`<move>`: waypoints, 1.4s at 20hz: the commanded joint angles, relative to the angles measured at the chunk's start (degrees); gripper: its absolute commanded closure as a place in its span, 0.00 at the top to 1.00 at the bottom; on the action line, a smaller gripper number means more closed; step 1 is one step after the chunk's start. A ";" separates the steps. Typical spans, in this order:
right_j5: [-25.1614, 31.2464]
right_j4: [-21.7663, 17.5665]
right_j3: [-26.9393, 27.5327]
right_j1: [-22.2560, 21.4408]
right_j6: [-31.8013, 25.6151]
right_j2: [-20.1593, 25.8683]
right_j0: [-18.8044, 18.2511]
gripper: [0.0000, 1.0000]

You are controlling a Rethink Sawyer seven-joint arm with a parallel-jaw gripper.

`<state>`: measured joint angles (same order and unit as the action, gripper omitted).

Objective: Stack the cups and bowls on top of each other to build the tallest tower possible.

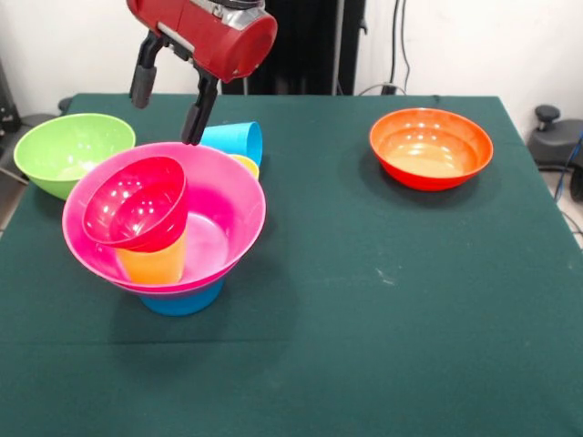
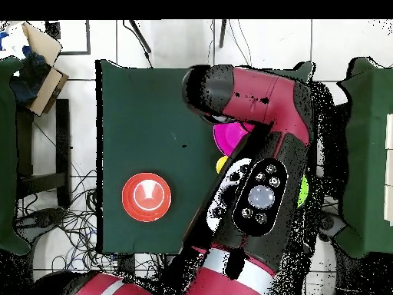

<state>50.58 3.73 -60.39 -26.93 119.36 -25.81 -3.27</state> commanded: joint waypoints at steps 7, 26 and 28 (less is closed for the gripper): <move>9.26 2.73 0.79 -3.12 -9.89 15.45 -9.61 1.00; -9.57 -5.80 -26.55 -10.92 -16.90 25.89 -15.88 1.00; -9.77 -8.04 -27.13 -11.62 -17.30 26.12 -16.36 1.00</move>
<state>43.02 3.24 -77.50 -38.47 119.23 -8.58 -18.65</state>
